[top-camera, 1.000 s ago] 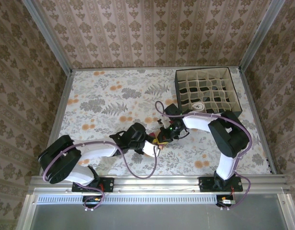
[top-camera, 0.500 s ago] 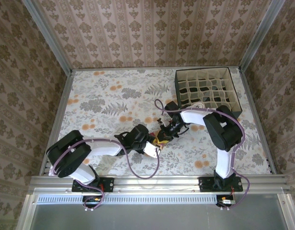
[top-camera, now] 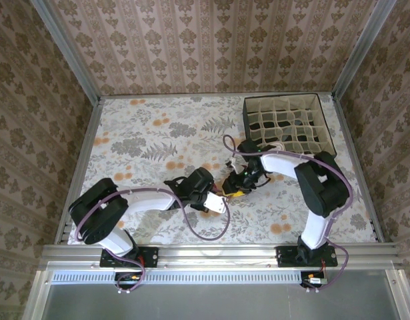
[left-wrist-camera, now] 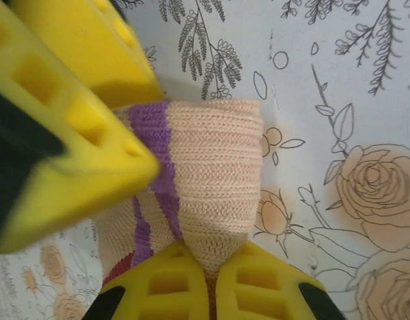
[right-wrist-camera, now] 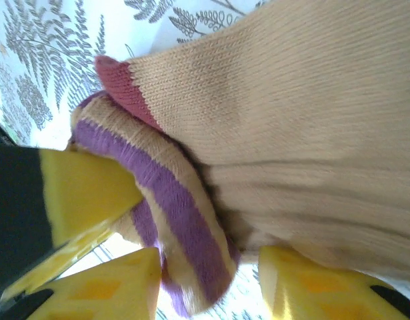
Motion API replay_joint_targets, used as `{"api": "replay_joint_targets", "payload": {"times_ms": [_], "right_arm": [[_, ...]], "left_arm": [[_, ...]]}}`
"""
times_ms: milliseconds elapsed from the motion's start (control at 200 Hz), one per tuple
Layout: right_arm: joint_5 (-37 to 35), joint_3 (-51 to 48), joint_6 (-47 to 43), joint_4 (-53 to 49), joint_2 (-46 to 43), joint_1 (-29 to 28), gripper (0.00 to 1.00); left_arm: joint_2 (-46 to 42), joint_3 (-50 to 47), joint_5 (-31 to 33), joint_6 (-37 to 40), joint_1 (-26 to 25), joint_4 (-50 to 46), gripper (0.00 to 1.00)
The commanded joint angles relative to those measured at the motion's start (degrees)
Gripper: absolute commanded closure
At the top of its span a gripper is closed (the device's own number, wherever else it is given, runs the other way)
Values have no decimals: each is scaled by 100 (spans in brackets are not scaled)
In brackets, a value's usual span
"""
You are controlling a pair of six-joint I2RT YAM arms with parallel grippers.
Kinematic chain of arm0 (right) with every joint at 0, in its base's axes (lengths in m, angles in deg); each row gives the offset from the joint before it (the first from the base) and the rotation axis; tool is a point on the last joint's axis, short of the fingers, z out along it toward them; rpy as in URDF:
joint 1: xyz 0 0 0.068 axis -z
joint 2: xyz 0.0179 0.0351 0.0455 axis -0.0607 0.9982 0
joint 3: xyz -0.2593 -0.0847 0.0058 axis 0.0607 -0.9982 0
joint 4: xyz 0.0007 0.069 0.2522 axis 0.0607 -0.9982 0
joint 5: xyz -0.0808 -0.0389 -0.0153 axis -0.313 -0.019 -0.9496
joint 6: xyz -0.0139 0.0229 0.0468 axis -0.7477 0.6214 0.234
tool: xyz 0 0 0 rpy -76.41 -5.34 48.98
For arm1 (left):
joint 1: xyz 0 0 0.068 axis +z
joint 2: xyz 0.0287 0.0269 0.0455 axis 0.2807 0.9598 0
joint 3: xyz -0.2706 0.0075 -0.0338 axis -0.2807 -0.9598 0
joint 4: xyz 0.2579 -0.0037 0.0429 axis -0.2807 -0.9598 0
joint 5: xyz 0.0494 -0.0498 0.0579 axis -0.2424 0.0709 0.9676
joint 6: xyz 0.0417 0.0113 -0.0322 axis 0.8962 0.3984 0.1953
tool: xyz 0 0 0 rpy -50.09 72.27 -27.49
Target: Roll the socks
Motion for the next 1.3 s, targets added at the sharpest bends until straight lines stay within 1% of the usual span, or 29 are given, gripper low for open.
{"api": "replay_joint_targets", "payload": {"times_ms": [0,155,305,315,485,600,615,670,760,835,1115,1295], "right_arm": [[-382,-250,-93,124,-620,73,55],[-635,-921,159,1002,-1454,73,55],[-623,-1871,663,2118,-2190,64,59],[-623,-1935,694,2180,-2344,64,59],[-804,-2847,950,2922,-3317,-4,59],[-859,-3334,1018,3339,-3868,-145,56],[-880,-3379,1005,3383,-3915,-175,55],[-928,-3509,943,3491,-4047,-307,51],[-1014,-3593,860,3628,-4042,-537,46],[-1106,-3572,833,3724,-3851,-716,44],[-1144,-3305,868,4242,-2833,-1049,43],[-1077,-3215,816,4267,-2600,-1070,43]], "left_arm": [[148,183,-398,-365,40,-1524,100],[297,790,-1032,-562,234,-2547,100],[626,1472,-1652,-782,453,-3441,100],[654,1511,-1697,-789,469,-3509,100],[1080,2234,-2461,-882,758,-4326,100],[1359,2597,-3145,-988,993,-4617,100],[1392,2623,-3327,-1014,1012,-4618,100],[1499,2705,-3403,-1115,1037,-4612,100],[1659,2848,-3375,-1174,1045,-4688,100],[1775,2960,-3387,-1182,1053,-4784,100],[1998,3132,-3487,-1272,1054,-4870,100],[2149,3205,-3629,-1420,1081,-4812,100]]}}
